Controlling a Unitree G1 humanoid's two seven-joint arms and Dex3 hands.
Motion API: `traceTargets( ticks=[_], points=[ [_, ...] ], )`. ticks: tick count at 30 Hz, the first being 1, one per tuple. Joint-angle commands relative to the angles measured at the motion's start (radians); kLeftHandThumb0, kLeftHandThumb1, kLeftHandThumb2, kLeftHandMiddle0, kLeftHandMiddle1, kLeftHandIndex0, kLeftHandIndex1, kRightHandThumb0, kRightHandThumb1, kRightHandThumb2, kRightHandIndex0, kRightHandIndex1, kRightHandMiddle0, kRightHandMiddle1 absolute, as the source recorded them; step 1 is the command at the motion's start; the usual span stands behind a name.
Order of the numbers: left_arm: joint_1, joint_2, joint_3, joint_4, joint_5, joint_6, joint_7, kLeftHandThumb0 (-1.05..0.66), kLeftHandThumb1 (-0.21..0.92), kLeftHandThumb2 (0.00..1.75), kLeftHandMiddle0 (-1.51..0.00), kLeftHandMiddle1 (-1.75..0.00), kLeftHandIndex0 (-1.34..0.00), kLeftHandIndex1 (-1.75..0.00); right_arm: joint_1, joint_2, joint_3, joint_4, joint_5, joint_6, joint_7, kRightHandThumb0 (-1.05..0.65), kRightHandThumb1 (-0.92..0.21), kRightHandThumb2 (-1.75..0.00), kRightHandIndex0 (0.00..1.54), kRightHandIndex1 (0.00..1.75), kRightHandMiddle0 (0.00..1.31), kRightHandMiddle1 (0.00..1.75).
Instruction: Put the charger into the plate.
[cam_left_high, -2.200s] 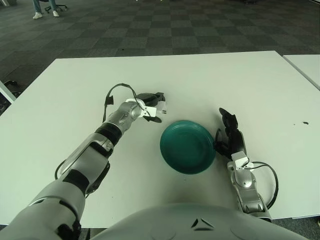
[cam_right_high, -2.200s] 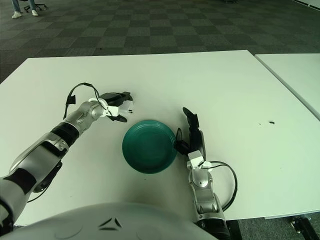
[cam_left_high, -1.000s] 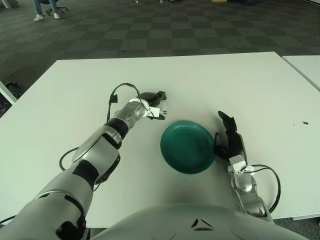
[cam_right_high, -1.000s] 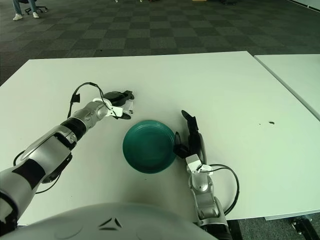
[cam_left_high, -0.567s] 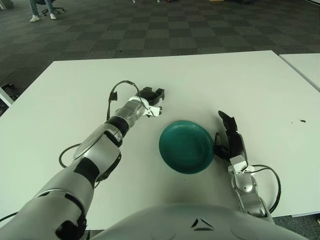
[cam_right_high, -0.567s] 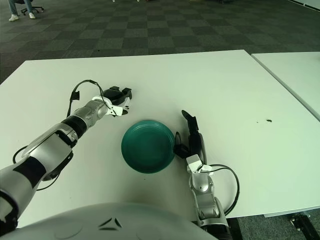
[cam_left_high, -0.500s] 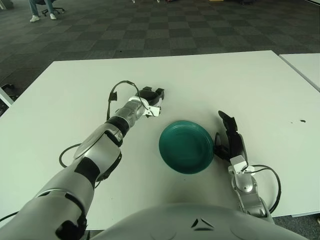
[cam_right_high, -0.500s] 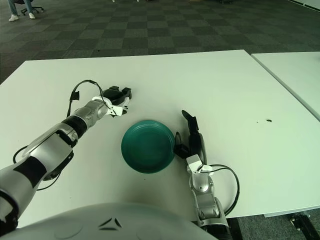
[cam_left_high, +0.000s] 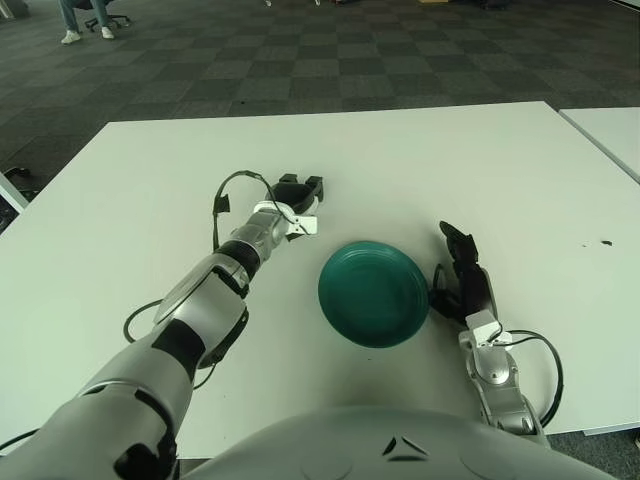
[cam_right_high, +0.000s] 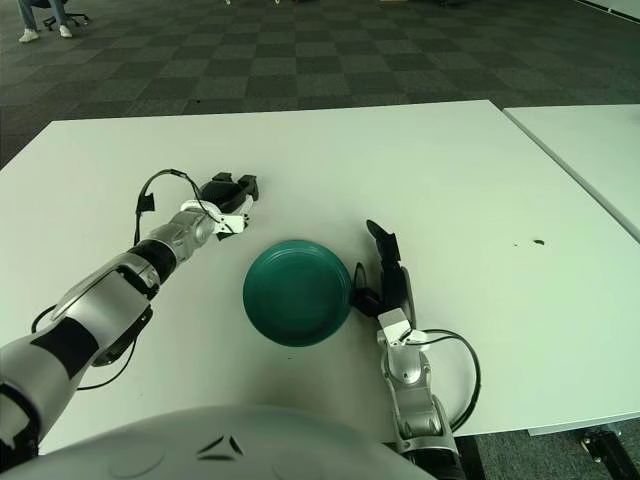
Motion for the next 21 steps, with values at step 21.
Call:
traceTargets(
  ticks=[21],
  points=[
    [0.033, 0.093, 0.026, -0.14, -0.003, -0.046, 0.019, 0.46, 0.32, 1.3, -0.6, -1.75, -0.75, -1.75, 0.006, -0.006, -0.017, 0.068, 0.01, 0.024, 0.02, -0.88, -0.92, -1.01, 0.19, 0.01, 0.0, 0.56]
  ],
)
